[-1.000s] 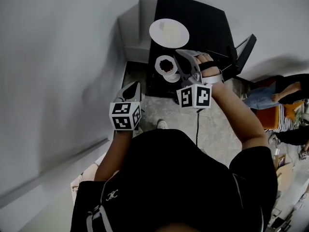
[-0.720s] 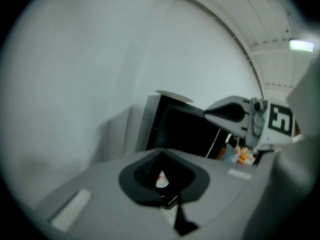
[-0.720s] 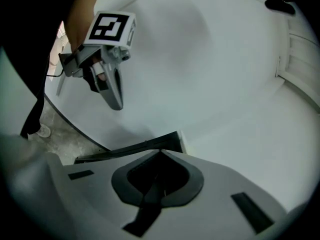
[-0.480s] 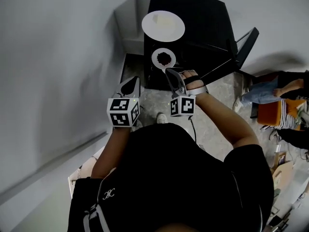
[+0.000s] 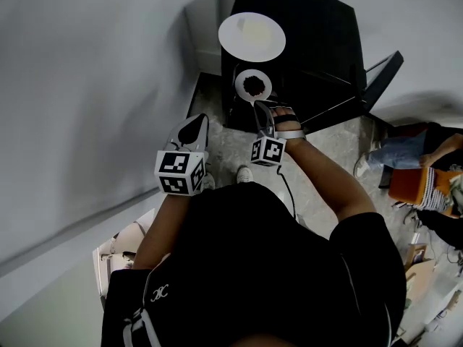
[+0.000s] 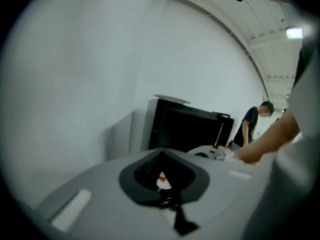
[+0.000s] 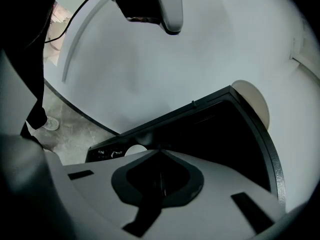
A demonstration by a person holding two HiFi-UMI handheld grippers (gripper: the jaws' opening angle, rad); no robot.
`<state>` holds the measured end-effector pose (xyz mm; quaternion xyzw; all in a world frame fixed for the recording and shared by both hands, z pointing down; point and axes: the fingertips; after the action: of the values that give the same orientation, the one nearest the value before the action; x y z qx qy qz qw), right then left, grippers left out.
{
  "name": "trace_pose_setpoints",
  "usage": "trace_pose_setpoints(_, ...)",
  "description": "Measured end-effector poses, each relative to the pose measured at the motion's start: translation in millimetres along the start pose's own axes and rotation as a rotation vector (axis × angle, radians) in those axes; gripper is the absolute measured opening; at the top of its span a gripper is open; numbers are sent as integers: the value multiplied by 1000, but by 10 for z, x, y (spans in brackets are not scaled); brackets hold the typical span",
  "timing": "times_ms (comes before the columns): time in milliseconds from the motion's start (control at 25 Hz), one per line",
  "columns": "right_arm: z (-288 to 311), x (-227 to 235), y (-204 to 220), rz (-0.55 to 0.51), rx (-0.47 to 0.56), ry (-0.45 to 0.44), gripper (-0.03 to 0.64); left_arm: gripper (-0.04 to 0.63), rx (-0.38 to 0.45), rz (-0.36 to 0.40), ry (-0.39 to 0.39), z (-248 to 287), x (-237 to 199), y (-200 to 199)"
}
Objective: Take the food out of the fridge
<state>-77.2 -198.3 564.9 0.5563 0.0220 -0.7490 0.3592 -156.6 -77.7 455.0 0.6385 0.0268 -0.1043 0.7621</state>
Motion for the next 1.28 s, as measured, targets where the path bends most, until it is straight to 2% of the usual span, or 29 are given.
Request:
trace_pose_setpoints(120,9,23,-13,-4,8,3,0,-3,5,15,-8,-6,13,4)
trace_pose_setpoints(360,-13,23,9,-21,15,-2,0,-2,23,-5,-34,21,-3,-34)
trace_pose_setpoints(800,91,-109,168,-12,-10,-26,2,0,-7,7,-73,17,-23,92)
trace_pose_setpoints(960,264,-364,358,-35,-39,-97,4,0,-13,-7,-113,-60,-63,143)
trace_pose_setpoints(1160,569,-821,620,-58,-96,-228,82,0,-33,-41,-191,-245,-117,250)
trace_pose_setpoints(1280,765,-1038,792,-86,-142,-253,123,0,-57,-55,-231,-396,-137,358)
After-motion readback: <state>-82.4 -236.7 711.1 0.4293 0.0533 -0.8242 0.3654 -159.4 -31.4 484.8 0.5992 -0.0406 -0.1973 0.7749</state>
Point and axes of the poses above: the fingertips, and each gripper's own axes: z forward along the fingers, x to its right, y out of its underside, and after that the axes turned 12 degrees about x, right-handed
